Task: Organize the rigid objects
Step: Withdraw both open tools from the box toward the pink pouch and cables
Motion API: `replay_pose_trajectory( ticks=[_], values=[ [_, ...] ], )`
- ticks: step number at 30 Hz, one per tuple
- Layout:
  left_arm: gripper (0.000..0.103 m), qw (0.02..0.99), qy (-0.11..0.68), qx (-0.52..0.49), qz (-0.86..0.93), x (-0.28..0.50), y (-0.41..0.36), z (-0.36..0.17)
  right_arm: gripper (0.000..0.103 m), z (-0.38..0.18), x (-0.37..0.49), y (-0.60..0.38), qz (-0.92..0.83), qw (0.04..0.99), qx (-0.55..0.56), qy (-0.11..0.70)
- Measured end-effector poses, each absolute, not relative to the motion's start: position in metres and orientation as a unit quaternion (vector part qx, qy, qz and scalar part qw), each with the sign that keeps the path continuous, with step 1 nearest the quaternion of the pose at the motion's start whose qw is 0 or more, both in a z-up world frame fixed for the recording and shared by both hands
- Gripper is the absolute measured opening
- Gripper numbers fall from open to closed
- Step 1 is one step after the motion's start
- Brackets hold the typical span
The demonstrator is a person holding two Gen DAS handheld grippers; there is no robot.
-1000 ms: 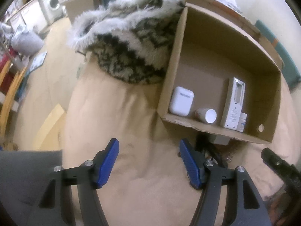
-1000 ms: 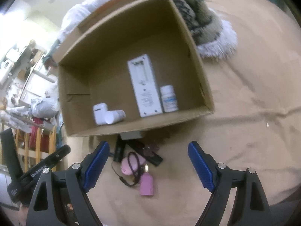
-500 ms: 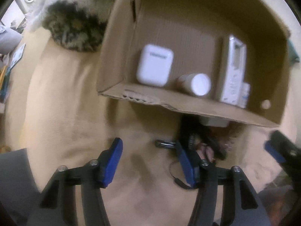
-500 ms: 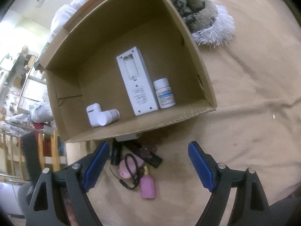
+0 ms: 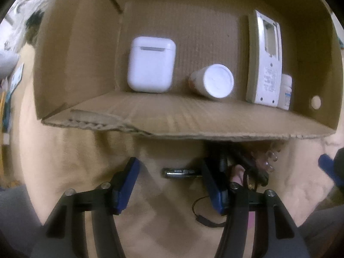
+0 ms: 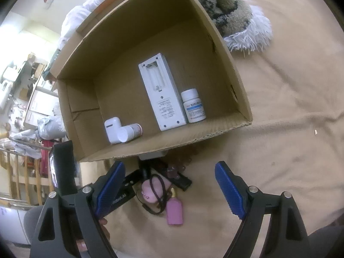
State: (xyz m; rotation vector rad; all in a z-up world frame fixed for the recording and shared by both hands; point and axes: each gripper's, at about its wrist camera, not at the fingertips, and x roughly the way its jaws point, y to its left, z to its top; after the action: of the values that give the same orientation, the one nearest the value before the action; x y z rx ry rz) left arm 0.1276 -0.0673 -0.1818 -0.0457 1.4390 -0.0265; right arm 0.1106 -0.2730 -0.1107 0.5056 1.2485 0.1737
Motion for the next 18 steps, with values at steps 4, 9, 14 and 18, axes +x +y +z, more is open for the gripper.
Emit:
replay_pose_trajectory(
  ticks=[4, 9, 14, 18],
  values=[
    [0.056, 0.753, 0.658, -0.009, -0.015, 0.133, -0.073, -0.183, 0.091, -0.112, 0.111, -0.271, 0.081, 0.777, 0.229, 0.581],
    [0.058, 0.746, 0.666, -0.016, -0.021, 0.135, -0.077, -0.183, 0.091, -0.114, 0.111, -0.268, 0.082, 0.776, 0.219, 0.586],
    [0.071, 0.735, 0.677, -0.014, -0.045, 0.139, -0.076, -0.191, 0.091, -0.115, 0.111, -0.270, 0.077, 0.775, 0.222, 0.586],
    [0.073, 0.736, 0.675, -0.021, -0.045, 0.145, -0.078, -0.194, 0.091, -0.115, 0.112, -0.268, 0.077, 0.775, 0.216, 0.589]
  ],
)
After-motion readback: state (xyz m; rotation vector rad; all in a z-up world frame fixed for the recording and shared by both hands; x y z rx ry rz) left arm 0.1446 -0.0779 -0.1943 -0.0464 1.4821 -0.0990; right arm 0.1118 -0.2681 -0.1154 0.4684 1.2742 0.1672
